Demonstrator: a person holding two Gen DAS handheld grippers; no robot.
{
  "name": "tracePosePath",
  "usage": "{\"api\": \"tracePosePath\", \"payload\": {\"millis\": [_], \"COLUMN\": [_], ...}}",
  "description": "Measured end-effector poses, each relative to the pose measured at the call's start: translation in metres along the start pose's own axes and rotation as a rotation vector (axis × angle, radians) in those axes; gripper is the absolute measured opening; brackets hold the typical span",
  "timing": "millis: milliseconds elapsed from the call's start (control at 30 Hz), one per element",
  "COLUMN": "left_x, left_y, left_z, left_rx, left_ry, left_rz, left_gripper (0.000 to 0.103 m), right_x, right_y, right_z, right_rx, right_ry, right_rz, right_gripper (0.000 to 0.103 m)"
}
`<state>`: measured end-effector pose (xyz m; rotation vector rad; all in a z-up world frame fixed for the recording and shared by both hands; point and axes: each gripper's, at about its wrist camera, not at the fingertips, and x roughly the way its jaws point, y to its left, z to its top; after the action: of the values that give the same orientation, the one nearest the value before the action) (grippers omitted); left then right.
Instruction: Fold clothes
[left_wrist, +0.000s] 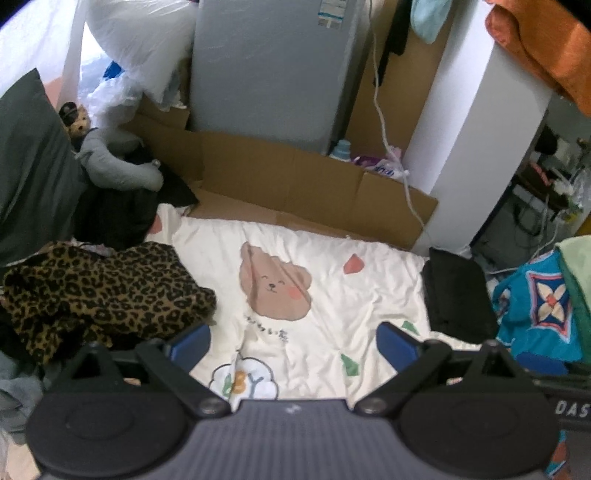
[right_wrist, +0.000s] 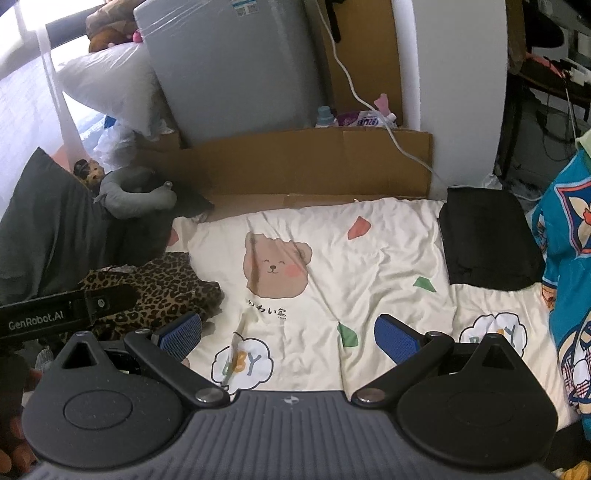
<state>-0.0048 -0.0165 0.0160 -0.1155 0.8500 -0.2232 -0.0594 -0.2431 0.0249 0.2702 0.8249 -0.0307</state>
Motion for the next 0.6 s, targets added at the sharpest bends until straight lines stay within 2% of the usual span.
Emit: {"api": "tracePosePath", "payload": {"millis": [467, 600], "left_x": [0.0029, 0.0063], "left_y": [0.0014, 0.0023], "left_z": [-0.0069, -0.0089], "left_rx": [-0.001, -0.042], "left_ry": [0.033, 0.049], "left_rz": [-0.042, -0.062], "left_gripper": [0.097, 0.097], "right_x": [0.0039, 0.0047], "right_y": [0.0030, 0.0022], "right_z": [0.0027, 0.0040], "right_rx": [-0.018, -0.015], "right_ry": [0.037, 0.044], "right_rz": [-0.042, -0.043], "right_gripper": [0.103, 0.103]}}
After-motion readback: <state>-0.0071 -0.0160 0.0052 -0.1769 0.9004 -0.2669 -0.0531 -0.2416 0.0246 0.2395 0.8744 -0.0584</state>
